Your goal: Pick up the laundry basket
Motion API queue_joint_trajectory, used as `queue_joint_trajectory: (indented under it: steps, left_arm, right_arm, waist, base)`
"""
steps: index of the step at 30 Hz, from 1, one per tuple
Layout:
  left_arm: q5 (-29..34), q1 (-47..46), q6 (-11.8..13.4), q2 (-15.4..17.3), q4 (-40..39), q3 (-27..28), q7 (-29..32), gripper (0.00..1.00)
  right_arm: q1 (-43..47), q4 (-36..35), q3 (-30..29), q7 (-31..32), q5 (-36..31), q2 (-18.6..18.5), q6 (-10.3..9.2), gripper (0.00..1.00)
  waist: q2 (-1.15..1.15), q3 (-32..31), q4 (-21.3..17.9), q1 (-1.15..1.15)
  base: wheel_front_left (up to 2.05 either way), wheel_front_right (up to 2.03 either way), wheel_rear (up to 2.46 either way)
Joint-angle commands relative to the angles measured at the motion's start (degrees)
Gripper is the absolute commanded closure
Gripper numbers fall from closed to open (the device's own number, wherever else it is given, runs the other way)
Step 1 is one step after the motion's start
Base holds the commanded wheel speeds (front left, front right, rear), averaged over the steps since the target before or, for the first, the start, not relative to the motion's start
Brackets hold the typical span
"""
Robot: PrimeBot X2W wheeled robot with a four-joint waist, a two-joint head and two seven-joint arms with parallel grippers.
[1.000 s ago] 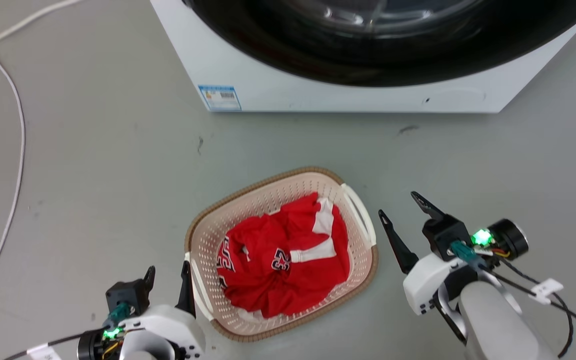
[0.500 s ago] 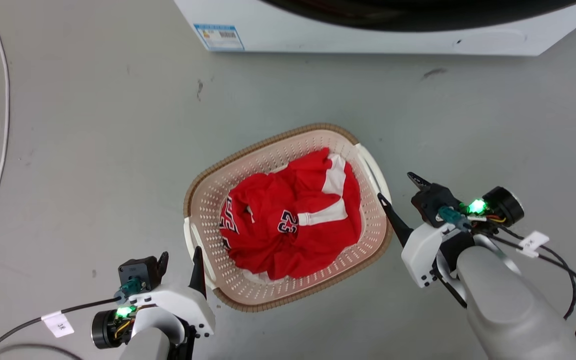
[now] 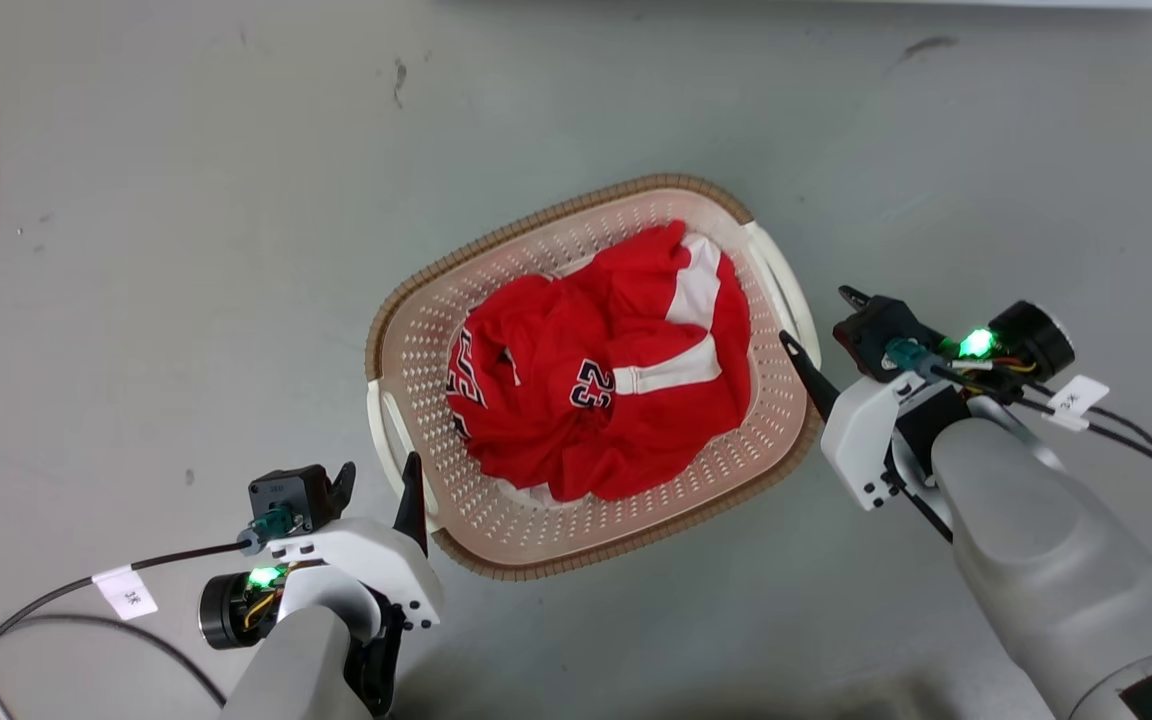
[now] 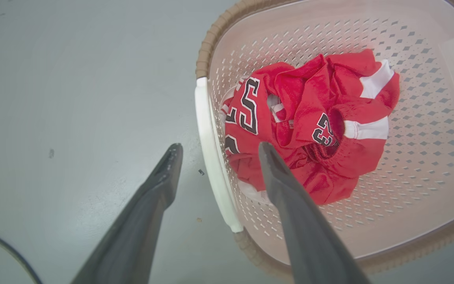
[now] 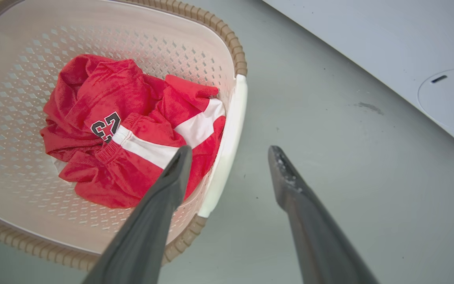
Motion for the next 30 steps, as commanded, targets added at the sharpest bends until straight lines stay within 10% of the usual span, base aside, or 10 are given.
queue_joint_trajectory:
  steps: [1, 30]
  left_arm:
    - [-0.7, -1.1, 0.2, 0.1, 0.5, -0.3, -0.2, 0.0]
    - [-4.4, -5.3, -0.4, 0.1, 4.1, -6.1, -0.2, 0.08]
  right_arm:
    - [-1.6, 1.1, 0.5, -0.1, 0.1, -0.3, -0.04, 0.0]
    - [-9.5, 10.9, 3.9, -0.1, 0.4, 0.1, -0.04, 0.0]
  waist:
    - [0.0, 1.6, 0.5, -0.01]
    - [0.0, 8.8, 1.8, -0.01]
  base:
    - [0.0, 0.0, 0.0]
    - [0.0, 0.0, 0.0]
